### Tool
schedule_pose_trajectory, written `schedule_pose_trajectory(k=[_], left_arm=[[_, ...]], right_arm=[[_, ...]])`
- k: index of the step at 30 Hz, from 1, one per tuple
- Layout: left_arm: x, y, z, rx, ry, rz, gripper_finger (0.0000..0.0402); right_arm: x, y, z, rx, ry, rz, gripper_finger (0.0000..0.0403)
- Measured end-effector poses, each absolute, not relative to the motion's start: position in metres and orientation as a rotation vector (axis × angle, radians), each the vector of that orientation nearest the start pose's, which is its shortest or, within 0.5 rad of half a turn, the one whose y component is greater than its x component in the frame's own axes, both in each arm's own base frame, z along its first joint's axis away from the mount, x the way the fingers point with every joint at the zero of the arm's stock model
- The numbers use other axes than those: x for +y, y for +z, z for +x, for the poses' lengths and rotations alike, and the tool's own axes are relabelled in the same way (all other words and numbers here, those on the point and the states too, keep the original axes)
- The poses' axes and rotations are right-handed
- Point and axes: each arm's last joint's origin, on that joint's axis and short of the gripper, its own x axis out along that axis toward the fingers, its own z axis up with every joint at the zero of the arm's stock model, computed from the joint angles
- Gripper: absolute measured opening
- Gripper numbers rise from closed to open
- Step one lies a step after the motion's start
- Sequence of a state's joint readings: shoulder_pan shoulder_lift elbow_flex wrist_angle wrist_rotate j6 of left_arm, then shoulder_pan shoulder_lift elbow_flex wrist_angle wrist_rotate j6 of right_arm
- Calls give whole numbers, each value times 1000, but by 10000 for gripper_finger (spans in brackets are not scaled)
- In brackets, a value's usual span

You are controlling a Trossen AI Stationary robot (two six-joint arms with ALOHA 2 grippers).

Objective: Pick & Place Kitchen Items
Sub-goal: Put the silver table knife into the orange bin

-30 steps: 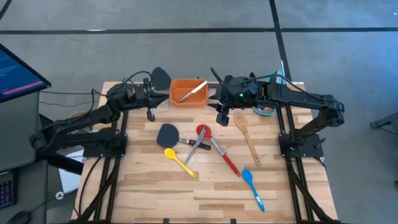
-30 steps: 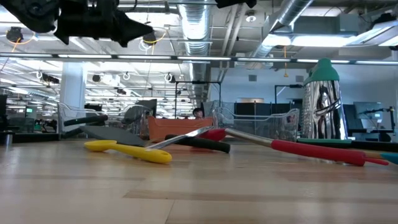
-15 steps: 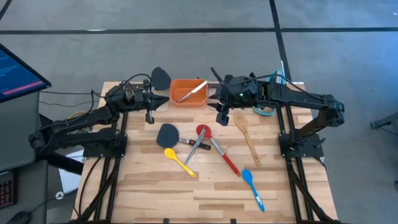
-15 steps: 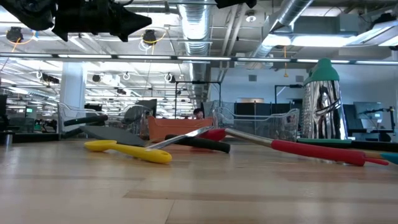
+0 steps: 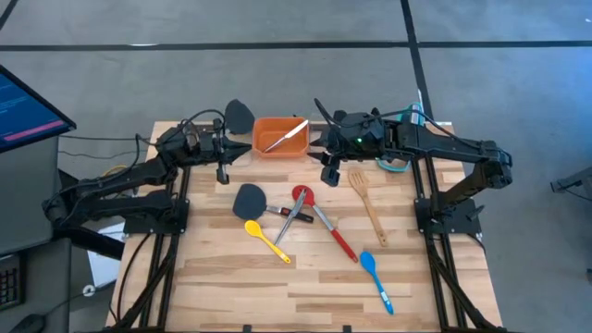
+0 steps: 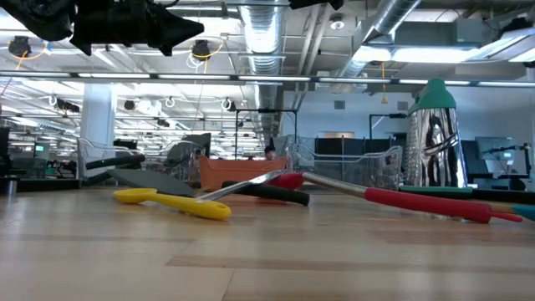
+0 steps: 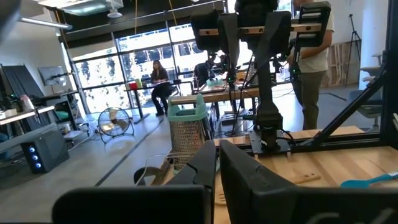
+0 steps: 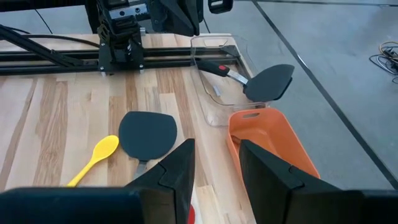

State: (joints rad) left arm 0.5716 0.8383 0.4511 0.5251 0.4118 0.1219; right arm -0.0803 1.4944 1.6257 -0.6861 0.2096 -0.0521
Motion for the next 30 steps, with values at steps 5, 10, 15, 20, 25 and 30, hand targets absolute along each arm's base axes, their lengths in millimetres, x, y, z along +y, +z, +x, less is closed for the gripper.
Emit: schedule_pose_trajectory(k=[5, 10, 15, 20, 25, 30], left_arm=[[91, 276, 163, -112, 163, 187, 8], [91, 276, 163, -113, 163, 187, 8], [91, 276, 163, -114, 160, 123, 8], [91, 274, 163, -98, 159, 100, 8], [91, 270, 164, -67, 150, 83, 8], [91, 267, 164, -39, 147, 68, 8]], right_arm=[[-31, 409, 316, 543, -269, -85, 120], [-30, 409, 316, 544, -270, -65, 119], [-27, 408, 316, 551, -264, -56, 103], [-21, 412, 317, 517, -242, -71, 80], [-15, 420, 315, 457, -213, -121, 68], [-16, 430, 308, 408, -218, -122, 67]])
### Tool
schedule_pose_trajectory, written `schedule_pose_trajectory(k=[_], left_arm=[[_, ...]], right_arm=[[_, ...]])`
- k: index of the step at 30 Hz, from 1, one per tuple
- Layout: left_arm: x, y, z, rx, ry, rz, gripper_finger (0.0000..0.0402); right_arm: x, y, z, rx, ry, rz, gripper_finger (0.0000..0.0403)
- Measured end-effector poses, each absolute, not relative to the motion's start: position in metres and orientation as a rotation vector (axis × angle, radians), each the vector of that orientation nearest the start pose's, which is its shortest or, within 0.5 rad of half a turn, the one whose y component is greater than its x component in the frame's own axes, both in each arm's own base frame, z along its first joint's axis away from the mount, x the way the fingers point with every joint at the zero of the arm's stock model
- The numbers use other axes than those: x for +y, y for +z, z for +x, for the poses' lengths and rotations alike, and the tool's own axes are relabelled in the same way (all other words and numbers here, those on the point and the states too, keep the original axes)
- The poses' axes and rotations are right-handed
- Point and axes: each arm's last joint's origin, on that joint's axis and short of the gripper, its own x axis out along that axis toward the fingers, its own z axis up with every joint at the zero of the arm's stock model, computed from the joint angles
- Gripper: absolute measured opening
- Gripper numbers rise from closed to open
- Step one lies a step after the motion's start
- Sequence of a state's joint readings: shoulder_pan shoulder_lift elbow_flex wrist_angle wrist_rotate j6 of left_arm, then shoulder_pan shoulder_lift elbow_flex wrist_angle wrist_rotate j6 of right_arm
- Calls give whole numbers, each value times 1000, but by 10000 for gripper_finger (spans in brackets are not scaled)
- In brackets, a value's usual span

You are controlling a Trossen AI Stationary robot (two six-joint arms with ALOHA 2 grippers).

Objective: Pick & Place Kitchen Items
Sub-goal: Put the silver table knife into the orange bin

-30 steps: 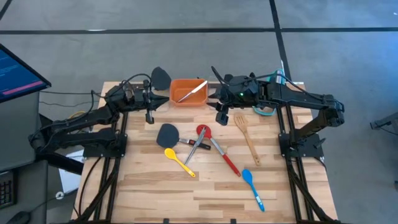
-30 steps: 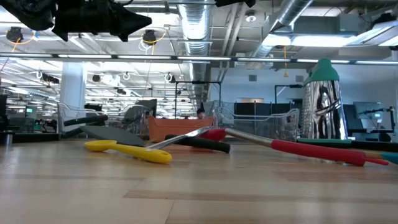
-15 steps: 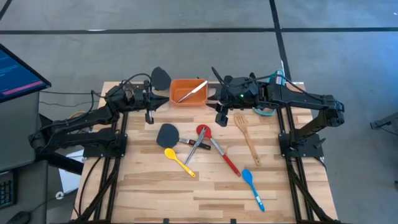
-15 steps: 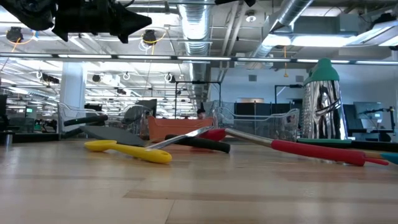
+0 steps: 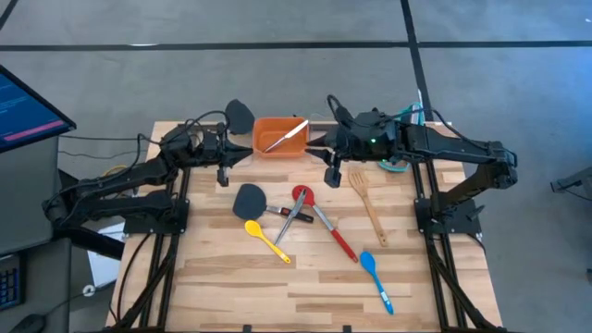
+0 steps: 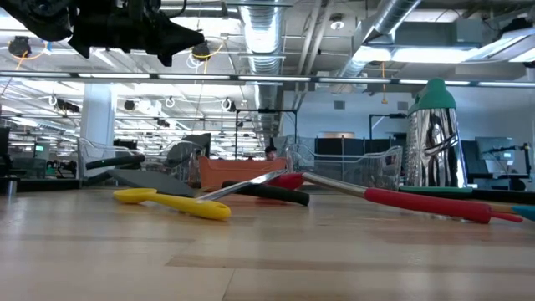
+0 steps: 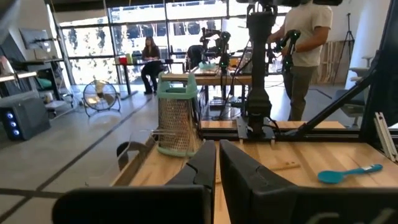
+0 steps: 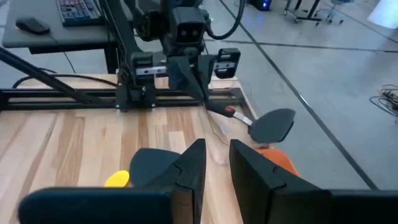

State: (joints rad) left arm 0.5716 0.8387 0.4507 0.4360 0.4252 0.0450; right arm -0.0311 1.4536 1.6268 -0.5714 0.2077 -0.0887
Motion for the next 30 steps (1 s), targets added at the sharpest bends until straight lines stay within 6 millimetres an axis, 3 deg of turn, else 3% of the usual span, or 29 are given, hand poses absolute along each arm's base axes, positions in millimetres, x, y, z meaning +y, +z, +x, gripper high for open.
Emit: schedule_pose_trajectory(k=[8, 21, 30], left_arm=[[90, 259, 164, -8, 142, 53, 8], [89, 247, 162, 18, 142, 37, 8], [89, 247, 162, 17, 142, 37, 8]], right_arm=[[-15, 425, 289, 334, -223, -116, 67], [-20, 373, 255, 176, -256, -101, 67], [-21, 340, 246, 138, -265, -80, 67]])
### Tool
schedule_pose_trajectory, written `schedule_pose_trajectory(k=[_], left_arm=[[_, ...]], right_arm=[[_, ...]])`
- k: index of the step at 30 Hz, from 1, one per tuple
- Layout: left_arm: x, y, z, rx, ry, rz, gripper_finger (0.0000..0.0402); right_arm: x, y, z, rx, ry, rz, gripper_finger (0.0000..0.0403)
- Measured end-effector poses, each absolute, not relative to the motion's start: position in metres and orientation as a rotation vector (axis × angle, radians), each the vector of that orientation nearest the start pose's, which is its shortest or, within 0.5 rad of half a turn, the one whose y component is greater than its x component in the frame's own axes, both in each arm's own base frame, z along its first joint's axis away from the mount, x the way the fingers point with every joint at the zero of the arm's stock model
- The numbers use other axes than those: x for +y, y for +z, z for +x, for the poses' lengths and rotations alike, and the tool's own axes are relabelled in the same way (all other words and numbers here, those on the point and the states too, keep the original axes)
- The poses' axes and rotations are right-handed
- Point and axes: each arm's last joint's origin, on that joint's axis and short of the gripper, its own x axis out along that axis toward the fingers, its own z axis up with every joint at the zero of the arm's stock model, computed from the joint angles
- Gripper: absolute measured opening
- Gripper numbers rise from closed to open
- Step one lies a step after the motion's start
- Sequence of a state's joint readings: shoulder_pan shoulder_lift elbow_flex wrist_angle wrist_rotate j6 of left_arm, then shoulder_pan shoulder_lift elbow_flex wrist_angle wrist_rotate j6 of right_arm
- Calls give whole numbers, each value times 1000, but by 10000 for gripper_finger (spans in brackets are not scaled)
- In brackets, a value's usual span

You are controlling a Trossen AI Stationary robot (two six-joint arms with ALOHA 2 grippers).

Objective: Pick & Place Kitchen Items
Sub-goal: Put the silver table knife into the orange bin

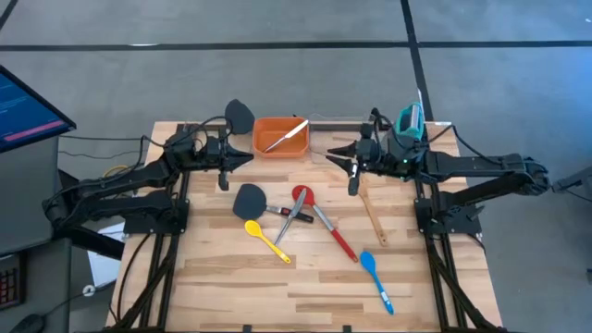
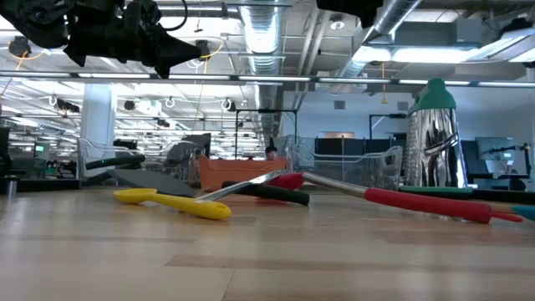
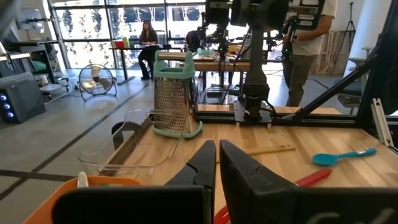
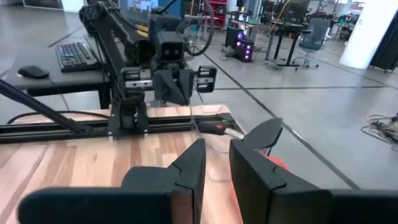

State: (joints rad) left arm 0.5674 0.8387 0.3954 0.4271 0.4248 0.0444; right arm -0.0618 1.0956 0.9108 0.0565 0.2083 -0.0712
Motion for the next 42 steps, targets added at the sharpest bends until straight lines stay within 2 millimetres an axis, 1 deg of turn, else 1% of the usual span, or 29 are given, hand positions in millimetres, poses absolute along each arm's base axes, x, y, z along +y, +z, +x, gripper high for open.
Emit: schedule_pose_trajectory(k=[5, 14, 18, 21, 26, 34, 42], left_arm=[[89, 247, 162, 17, 142, 37, 8], [89, 247, 162, 17, 143, 37, 8], [89, 247, 162, 17, 143, 37, 8], [89, 248, 162, 17, 143, 38, 8], [89, 248, 162, 17, 143, 38, 8], [89, 248, 162, 16, 143, 40, 8], [89, 248, 162, 13, 143, 40, 8]], right_arm=[[-21, 325, 247, 177, -265, -46, 67], [-20, 295, 247, 140, -267, 32, 67], [-17, 284, 245, 121, -256, 52, 67], [-14, 277, 244, 155, -244, 60, 67], [-9, 271, 246, 191, -229, 86, 67], [-3, 271, 246, 194, -203, 83, 67], [-3, 272, 246, 186, -208, 103, 67]])
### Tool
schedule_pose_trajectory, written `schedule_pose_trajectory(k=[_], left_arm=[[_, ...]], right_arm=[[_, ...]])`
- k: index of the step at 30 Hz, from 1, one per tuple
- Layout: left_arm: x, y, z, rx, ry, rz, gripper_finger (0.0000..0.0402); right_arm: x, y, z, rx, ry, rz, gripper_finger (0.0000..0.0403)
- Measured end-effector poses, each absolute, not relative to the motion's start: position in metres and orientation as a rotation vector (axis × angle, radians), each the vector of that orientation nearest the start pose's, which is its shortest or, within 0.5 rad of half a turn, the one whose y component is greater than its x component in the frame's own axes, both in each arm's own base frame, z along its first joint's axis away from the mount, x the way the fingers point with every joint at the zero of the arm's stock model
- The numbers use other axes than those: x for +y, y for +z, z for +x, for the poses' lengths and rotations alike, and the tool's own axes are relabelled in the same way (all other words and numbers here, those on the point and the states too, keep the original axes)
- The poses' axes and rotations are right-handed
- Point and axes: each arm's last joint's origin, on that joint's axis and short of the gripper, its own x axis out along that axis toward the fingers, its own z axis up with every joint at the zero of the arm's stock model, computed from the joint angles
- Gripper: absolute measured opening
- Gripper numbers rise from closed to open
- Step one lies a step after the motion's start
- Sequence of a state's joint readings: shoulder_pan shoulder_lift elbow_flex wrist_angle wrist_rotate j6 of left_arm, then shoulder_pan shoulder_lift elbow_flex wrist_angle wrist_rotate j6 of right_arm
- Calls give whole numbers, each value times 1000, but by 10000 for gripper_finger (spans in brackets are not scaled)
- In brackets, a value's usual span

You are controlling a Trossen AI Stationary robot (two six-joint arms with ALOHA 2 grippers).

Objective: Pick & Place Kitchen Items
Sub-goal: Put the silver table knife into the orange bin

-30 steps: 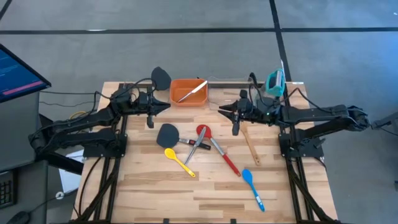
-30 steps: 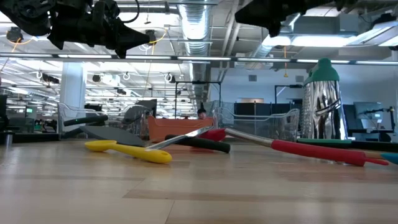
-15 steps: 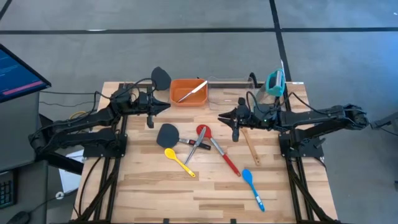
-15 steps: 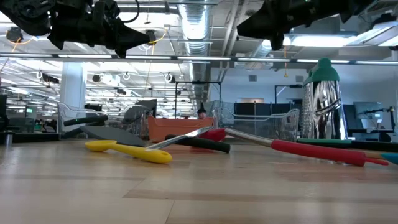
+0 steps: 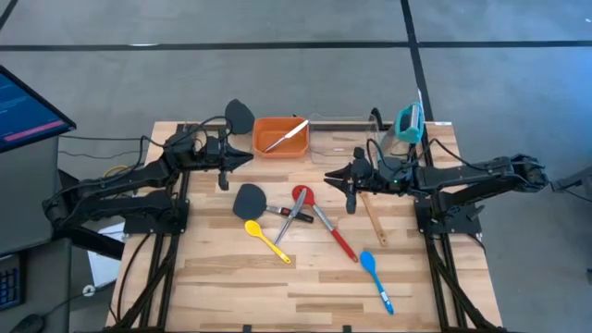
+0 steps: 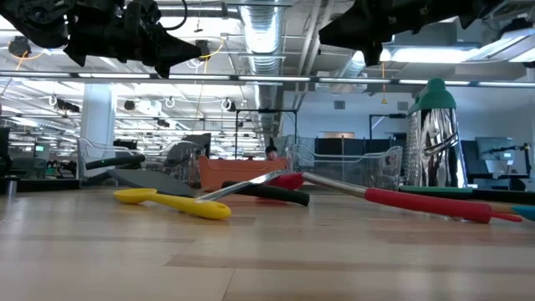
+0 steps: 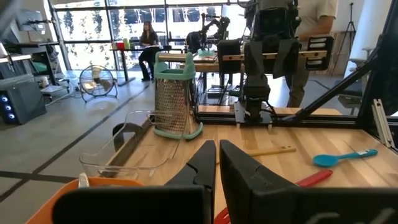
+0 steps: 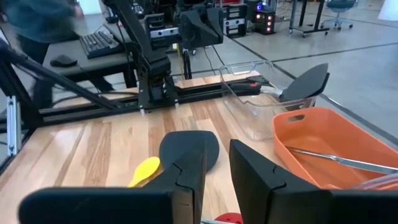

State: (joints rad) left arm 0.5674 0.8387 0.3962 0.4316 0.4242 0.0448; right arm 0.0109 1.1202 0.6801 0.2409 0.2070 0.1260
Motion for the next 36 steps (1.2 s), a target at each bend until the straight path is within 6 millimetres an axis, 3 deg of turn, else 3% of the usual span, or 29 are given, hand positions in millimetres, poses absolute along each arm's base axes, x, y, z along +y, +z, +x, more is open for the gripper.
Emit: schedule_pose_trajectory(k=[5, 13, 23, 29, 36], left_arm=[[89, 248, 162, 9, 143, -16, 8], [89, 248, 162, 10, 143, -22, 8], [89, 248, 162, 11, 143, -22, 8], [89, 248, 162, 12, 143, -33, 8], [89, 248, 162, 4, 144, -149, 8]], right_arm=[[-3, 272, 247, 173, -219, 214, 67], [6, 271, 246, 191, -184, 209, 67], [18, 255, 248, 301, -240, 243, 67], [25, 246, 274, 371, -216, 177, 67], [29, 250, 302, 386, -211, 163, 67]])
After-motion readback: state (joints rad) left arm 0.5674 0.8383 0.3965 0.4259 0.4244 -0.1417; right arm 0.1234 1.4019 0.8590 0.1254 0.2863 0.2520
